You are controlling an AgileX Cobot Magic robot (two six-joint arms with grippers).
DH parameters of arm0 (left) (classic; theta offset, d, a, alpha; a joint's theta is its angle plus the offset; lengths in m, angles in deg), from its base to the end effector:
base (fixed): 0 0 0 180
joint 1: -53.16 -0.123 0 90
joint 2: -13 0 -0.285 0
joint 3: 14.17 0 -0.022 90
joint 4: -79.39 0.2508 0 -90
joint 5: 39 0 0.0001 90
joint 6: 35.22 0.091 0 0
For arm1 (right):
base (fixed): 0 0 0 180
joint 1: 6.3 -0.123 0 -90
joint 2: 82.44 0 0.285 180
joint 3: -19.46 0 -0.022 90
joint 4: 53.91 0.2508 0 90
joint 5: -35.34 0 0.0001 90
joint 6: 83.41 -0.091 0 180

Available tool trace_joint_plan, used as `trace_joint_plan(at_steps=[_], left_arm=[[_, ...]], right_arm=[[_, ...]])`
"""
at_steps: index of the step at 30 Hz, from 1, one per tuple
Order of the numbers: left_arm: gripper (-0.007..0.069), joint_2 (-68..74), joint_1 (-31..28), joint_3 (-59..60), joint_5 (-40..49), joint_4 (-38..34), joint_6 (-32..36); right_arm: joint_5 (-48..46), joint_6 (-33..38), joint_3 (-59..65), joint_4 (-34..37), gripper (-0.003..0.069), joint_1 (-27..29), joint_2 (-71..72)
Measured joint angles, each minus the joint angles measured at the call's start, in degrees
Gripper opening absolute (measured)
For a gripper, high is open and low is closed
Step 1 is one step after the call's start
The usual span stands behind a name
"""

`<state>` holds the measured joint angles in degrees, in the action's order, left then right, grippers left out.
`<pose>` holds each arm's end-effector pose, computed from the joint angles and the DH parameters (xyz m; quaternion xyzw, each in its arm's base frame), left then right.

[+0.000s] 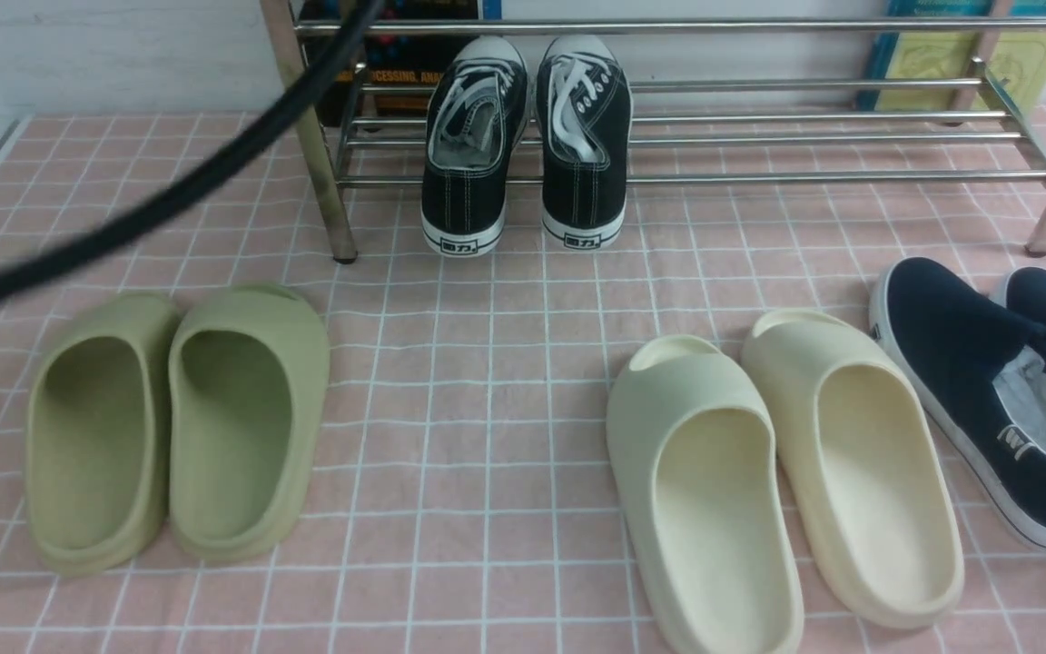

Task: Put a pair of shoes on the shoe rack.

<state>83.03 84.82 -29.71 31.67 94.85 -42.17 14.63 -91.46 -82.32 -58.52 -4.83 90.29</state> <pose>0.1538 -0.0679 0.5045 0.1697 0.8633 -0.0252 0.4747 0.0529 -0.0040 0.1753 0.0448 0.7981 0.0005 0.6009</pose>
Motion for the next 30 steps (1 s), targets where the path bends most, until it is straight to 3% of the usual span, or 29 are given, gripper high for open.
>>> trace_joint_plan(at_steps=[9,15,24,29,30], left_arm=[[0.0022,-18.0,0.0,26.3,-9.7,0.1,-10.6],[0.0022,-20.4,0.0,33.0,-8.4,0.1,-17.7],[0.0022,-22.8,0.0,33.4,-5.9,0.4,-9.9],[0.0022,-29.0,-2.6,40.1,-16.9,0.4,-4.4],[0.0022,-31.8,-6.1,44.5,-23.1,-1.2,-1.6]], right_arm=[[0.0,0.0,0.0,0.0,0.024,0.0,0.0],[0.0,0.0,0.0,0.0,0.024,0.0,0.0],[0.0,0.0,0.0,0.0,0.024,0.0,0.0],[0.0,0.0,0.0,0.0,0.024,0.0,0.0],[0.0,0.0,0.0,0.0,0.024,0.0,0.0]])
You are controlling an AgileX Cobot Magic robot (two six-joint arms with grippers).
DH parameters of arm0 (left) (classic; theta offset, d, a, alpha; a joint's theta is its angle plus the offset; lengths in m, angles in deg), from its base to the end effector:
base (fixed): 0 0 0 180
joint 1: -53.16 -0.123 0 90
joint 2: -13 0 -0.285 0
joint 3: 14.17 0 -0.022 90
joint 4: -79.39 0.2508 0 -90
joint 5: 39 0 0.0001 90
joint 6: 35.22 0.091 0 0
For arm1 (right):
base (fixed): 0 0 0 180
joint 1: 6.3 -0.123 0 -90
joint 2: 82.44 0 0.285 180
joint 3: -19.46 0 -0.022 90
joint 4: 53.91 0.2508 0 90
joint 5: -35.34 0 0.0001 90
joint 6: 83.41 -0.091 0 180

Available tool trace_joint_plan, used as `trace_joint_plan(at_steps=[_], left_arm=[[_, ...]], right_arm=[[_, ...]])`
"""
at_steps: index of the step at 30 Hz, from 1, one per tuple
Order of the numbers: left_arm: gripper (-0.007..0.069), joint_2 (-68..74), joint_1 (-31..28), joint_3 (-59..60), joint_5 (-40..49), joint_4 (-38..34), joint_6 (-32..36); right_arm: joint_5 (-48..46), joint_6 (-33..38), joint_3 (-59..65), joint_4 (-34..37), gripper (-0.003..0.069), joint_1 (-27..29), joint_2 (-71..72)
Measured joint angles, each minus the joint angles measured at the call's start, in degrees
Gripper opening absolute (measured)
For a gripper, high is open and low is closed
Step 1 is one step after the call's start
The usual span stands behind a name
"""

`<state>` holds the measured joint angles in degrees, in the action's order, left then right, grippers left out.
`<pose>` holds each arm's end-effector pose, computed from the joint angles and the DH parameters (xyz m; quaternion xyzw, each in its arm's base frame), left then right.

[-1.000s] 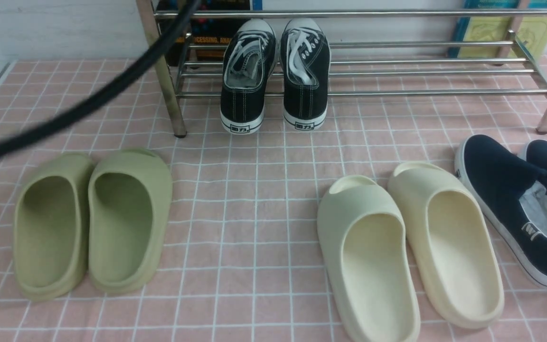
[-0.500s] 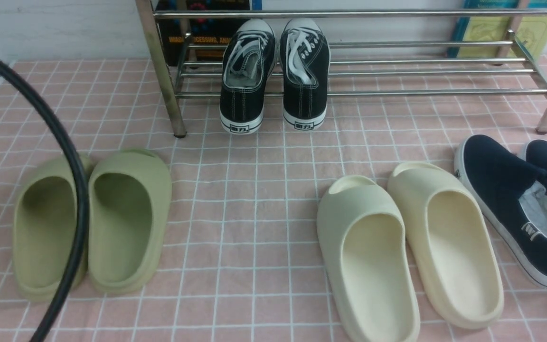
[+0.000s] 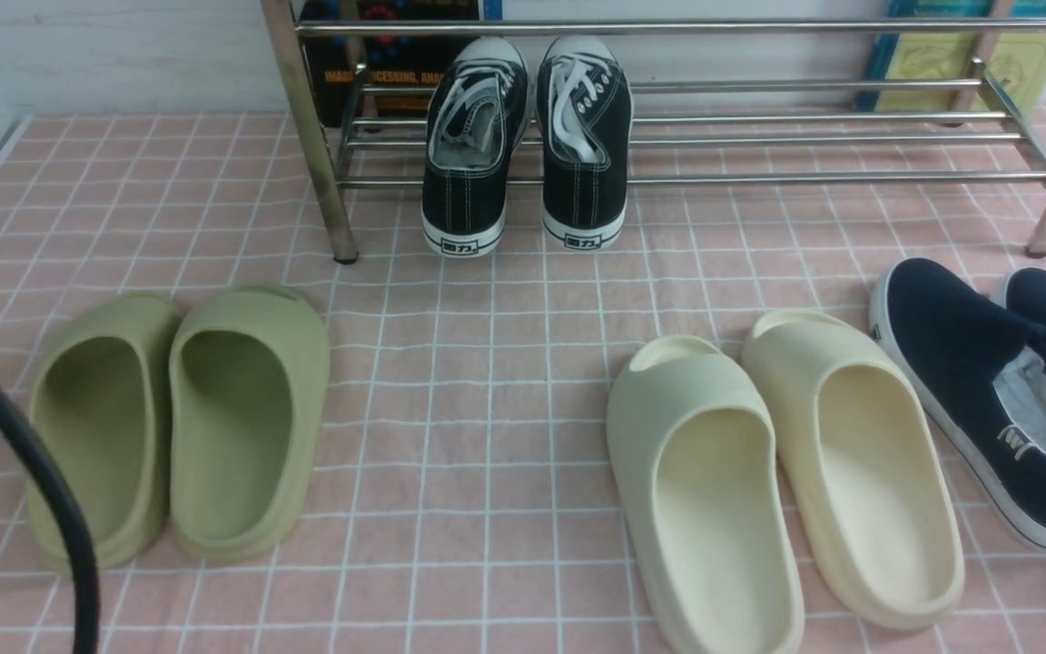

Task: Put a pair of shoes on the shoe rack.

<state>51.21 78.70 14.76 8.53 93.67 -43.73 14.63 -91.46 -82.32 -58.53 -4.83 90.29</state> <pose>0.0797 -0.0197 0.3808 0.1446 0.8230 -0.0397 0.5479 0.0529 -0.0040 0.1753 0.0448 0.7981 0.0005 0.6009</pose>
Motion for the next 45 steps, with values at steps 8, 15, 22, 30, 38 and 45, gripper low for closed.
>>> trace_joint_plan(at_steps=[8,15,22,30,38,45], left_arm=[[0.0022,-15.8,-16.6,23.0,-29.0,-11.3,8.5],[0.0022,-26.7,-24.4,39.3,-38.5,-9.7,3.5],[0.0022,-31.1,-31.3,47.5,-39.0,-5.1,0.8],[0.0022,-31.1,-31.5,48.7,-33.4,-5.0,0.8],[0.0022,-31.1,-31.5,48.8,-26.2,-11.7,8.8],[0.0022,-31.1,-27.2,48.8,-22.8,-12.6,9.2]], right_arm=[[0.0,0.0,0.0,0.0,0.024,0.0,0.0],[0.0,0.0,0.0,0.0,0.024,0.0,0.0],[0.0,0.0,0.0,0.0,0.024,0.0,0.0],[0.0,0.0,0.0,0.0,0.024,0.0,0.0],[0.0,0.0,0.0,0.0,0.024,0.0,0.0],[0.0,0.0,0.0,0.0,0.024,0.0,0.0]])
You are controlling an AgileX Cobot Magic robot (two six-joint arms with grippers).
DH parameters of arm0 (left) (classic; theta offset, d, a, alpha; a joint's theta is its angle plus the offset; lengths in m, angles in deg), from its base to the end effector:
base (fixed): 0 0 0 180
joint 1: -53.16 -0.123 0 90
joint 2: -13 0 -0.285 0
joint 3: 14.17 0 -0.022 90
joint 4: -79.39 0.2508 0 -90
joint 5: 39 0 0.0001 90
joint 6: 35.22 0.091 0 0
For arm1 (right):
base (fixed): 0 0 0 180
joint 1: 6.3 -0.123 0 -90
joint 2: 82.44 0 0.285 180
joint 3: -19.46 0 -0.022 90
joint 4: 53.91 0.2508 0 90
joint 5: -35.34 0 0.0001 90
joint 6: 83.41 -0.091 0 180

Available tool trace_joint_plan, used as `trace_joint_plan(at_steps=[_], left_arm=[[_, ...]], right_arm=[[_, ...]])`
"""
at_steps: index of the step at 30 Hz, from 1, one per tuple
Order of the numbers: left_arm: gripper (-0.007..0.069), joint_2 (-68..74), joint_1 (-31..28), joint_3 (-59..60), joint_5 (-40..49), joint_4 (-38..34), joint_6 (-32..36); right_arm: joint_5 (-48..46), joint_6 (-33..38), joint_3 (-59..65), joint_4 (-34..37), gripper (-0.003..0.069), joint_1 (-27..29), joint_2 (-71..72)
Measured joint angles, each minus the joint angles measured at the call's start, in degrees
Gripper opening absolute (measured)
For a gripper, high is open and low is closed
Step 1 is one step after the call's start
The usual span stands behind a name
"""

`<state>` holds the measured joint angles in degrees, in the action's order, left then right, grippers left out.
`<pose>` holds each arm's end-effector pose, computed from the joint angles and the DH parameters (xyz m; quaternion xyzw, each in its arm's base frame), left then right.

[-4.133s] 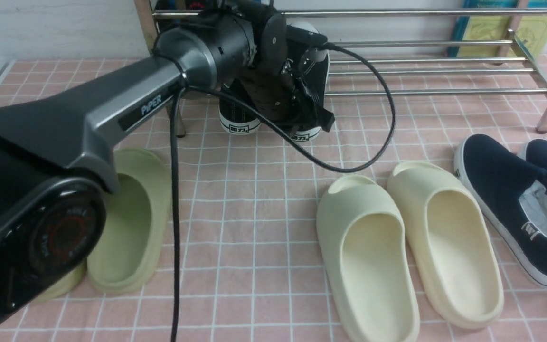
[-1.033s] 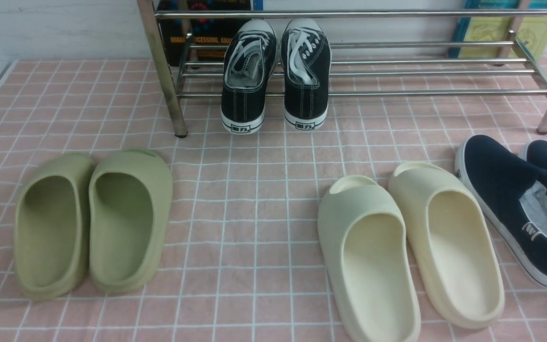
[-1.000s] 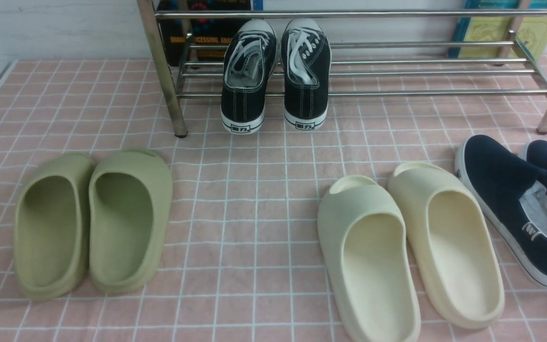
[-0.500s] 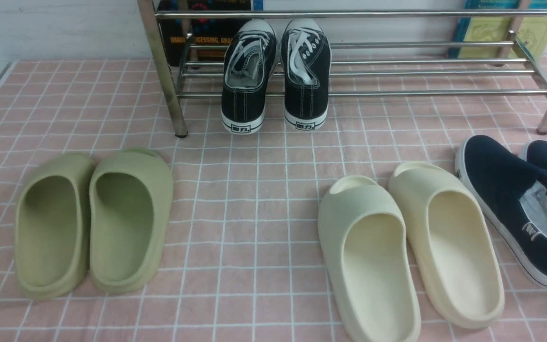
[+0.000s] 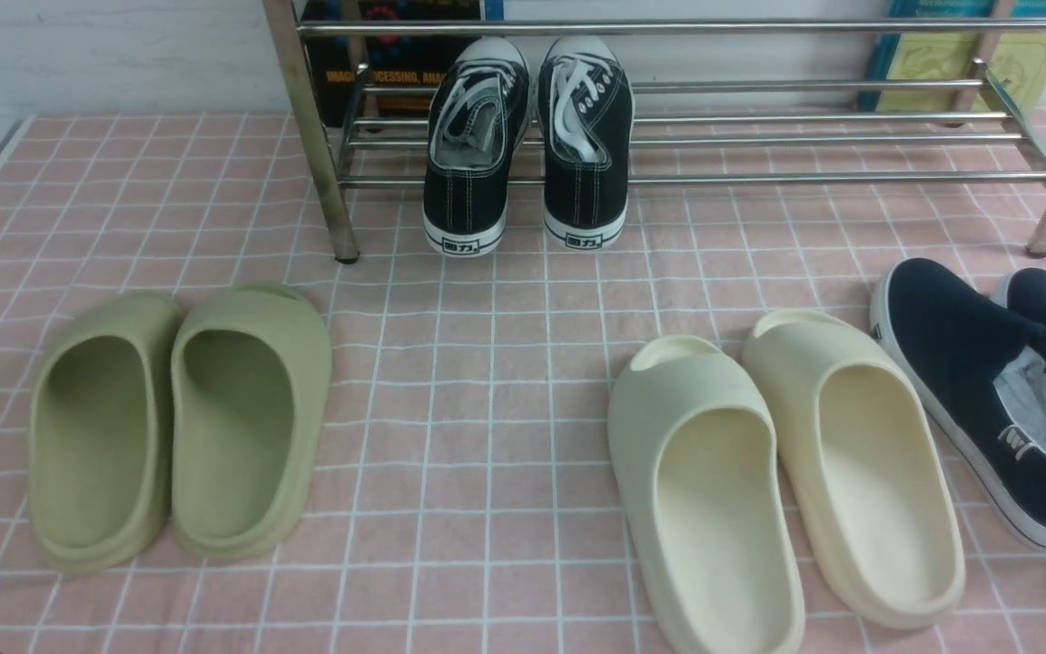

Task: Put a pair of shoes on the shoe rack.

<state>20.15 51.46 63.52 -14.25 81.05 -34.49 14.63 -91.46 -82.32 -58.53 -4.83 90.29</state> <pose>0.0507 0.0026 0.1724 0.0003 0.8170 0.0248 0.5760 0.0529 -0.0040 0.1753 0.0448 0.7981 0.0005 0.6009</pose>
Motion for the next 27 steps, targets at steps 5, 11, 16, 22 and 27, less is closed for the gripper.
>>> trace_joint_plan(at_steps=[5,11,16,22,27], left_arm=[[0.0022,0.0,1.0,0.4,-2.1,0.0,-4.1],[0.0022,0.0,1.0,0.6,-2.7,0.4,-5.4],[0.0027,0.0,1.0,0.6,-2.8,0.6,-5.5],[0.0035,0.0,1.0,0.6,-2.9,0.7,-5.6],[0.004,0.0,1.0,0.6,-3.3,0.9,-5.6]], right_arm=[[0.0,0.0,0.0,0.0,0.024,0.0,0.0],[0.0,0.0,0.0,0.0,0.024,0.0,0.0],[0.0,0.0,0.0,0.0,0.024,0.0,0.0],[0.0,0.0,0.0,0.0,0.024,0.0,0.0],[0.0,0.0,0.0,0.0,0.024,0.0,0.0]])
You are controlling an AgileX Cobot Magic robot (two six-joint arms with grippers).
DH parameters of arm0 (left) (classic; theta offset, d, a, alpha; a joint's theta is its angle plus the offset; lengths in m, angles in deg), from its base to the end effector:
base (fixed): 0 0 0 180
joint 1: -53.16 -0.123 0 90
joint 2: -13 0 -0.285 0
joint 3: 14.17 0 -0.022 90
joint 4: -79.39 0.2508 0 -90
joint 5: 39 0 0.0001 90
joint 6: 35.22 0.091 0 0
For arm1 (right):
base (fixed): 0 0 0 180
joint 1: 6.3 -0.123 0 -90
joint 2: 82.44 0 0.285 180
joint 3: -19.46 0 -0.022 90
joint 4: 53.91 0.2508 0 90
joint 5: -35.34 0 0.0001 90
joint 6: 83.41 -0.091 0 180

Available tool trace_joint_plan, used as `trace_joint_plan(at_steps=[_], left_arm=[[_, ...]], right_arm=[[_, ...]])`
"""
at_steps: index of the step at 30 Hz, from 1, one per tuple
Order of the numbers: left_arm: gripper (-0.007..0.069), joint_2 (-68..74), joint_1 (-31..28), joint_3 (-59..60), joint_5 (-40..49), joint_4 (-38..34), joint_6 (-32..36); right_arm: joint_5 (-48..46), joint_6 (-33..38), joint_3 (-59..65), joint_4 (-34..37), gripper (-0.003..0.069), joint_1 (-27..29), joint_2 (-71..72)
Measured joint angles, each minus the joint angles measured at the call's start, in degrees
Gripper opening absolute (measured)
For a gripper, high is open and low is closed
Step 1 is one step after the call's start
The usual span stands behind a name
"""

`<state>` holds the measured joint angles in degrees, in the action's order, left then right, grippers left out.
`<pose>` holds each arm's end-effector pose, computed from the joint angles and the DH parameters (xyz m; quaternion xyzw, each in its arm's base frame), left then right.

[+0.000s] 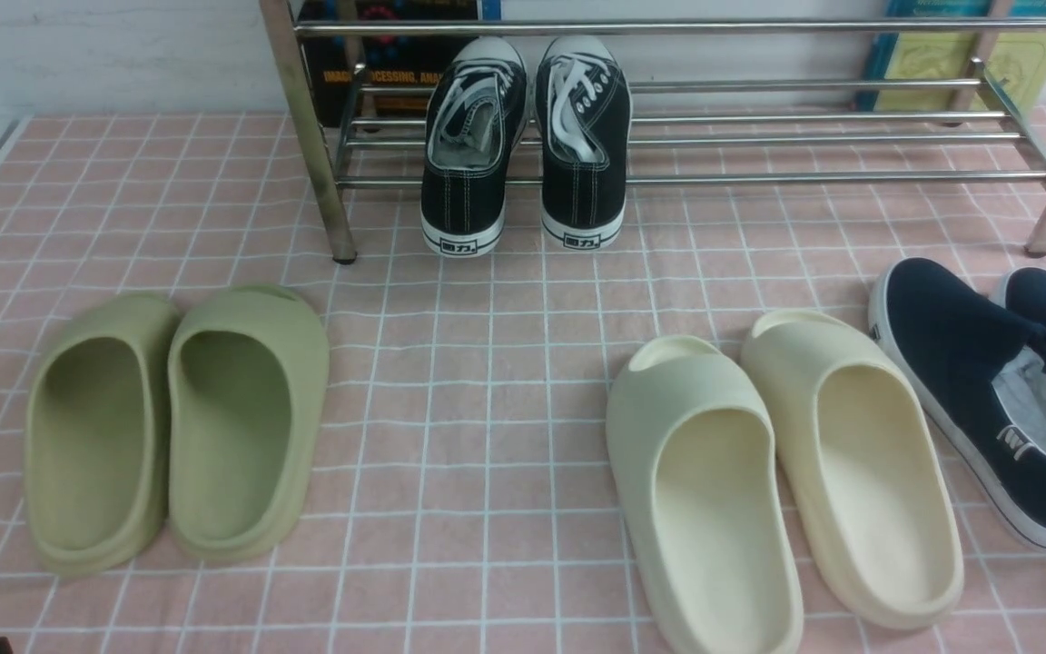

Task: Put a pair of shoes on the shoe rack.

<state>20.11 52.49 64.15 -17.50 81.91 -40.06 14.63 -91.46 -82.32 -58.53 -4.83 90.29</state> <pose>0.0524 0.0021 0.1736 -0.0270 0.8029 -0.0030 0.5955 0.0529 -0.0040 0.1753 0.0448 0.7981 0.0005 0.6009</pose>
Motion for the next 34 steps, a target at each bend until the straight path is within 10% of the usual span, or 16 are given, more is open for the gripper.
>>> trace_joint_plan(at_steps=[34], left_arm=[[0.0073,0.0,0.0,0.1,-0.3,0.2,0.0]], right_arm=[[0.0,0.0,0.0,0.0,0.024,0.0,0.0]])
